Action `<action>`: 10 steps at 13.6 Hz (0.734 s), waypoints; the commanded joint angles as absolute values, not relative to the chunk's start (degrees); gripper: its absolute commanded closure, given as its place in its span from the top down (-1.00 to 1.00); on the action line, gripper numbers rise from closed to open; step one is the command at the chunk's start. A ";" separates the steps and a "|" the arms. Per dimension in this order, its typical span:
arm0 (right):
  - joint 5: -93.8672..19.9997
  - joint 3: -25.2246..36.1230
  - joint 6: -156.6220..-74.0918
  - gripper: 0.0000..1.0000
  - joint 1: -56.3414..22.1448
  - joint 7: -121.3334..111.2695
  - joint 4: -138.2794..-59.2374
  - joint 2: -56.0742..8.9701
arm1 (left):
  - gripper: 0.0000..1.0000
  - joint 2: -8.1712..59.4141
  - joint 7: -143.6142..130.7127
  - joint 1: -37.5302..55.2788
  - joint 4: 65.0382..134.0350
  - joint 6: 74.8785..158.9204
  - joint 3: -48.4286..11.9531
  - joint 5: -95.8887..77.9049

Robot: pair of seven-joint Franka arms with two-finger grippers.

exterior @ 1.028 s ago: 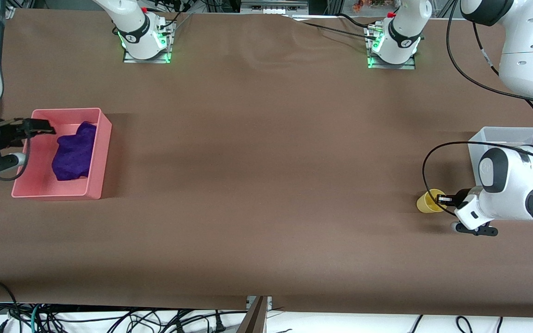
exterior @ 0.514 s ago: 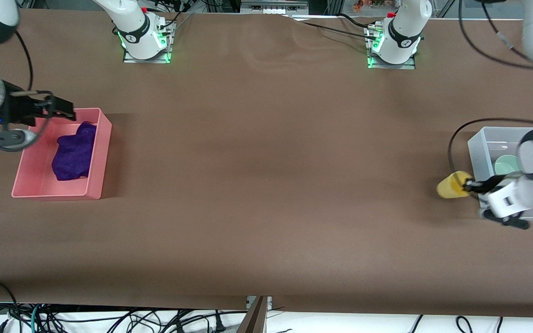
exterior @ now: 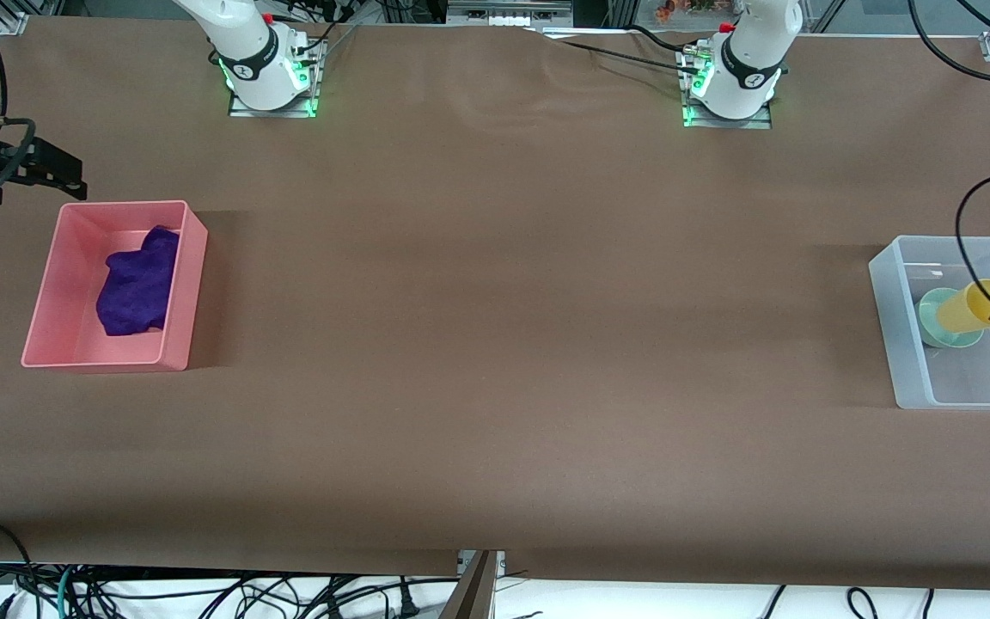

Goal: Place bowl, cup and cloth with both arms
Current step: 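Grasp the yellow cup with the left gripper while the right gripper withdraws, then lower the yellow cup into the green bowl and open the left gripper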

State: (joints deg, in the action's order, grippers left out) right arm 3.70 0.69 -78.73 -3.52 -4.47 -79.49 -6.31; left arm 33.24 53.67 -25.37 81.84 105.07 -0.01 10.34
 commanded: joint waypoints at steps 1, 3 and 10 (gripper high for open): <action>4.40 0.17 -78.84 1.00 -3.43 -4.48 -80.77 -6.15 | -1.00 36.99 61.85 -28.99 82.53 110.64 -0.53 11.16; 3.09 0.35 -78.75 1.00 -3.51 -3.96 -80.34 -6.33 | -1.00 38.58 62.67 -30.84 82.62 111.53 -0.61 10.90; 3.16 0.09 -78.66 1.00 -4.04 -3.95 -79.19 -7.38 | 1.00 32.37 61.18 -29.01 81.74 105.76 -3.76 10.28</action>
State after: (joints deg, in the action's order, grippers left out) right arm 3.50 0.27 -78.75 -4.13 -4.44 -80.25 -7.06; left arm 37.95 61.36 -30.66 81.46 110.52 -1.99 10.32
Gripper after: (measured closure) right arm 0.000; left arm 0.401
